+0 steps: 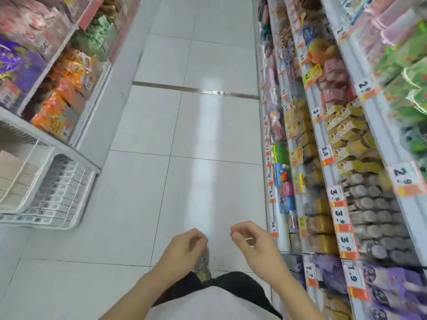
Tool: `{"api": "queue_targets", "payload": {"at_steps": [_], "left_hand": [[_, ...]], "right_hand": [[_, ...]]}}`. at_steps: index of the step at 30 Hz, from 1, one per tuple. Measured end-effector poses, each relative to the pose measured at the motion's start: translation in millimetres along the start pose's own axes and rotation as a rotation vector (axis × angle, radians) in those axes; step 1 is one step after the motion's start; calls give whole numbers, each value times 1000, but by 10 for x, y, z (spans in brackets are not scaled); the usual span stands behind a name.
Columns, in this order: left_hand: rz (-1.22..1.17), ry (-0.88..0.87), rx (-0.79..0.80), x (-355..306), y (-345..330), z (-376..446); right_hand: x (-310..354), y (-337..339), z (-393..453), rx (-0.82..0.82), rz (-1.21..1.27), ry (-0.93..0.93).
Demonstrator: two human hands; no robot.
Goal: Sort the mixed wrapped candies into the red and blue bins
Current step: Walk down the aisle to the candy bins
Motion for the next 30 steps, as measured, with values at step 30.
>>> {"api": "queue_targets", "payload": {"at_steps": [30], "left_hand": [[31,116,-154,-1085,5386,7369]], "right_hand": [[6210,597,7217,133,-83,24]]}}
Point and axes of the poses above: each hand's wrist, its own z-axis towards the middle knuckle, its own y-axis out of the back of the hand, x = y × z, the point moved 5 cm from there along z, towards the middle knuckle, and after that the axes turned 15 degrees about -y, right-handed, at the moved point
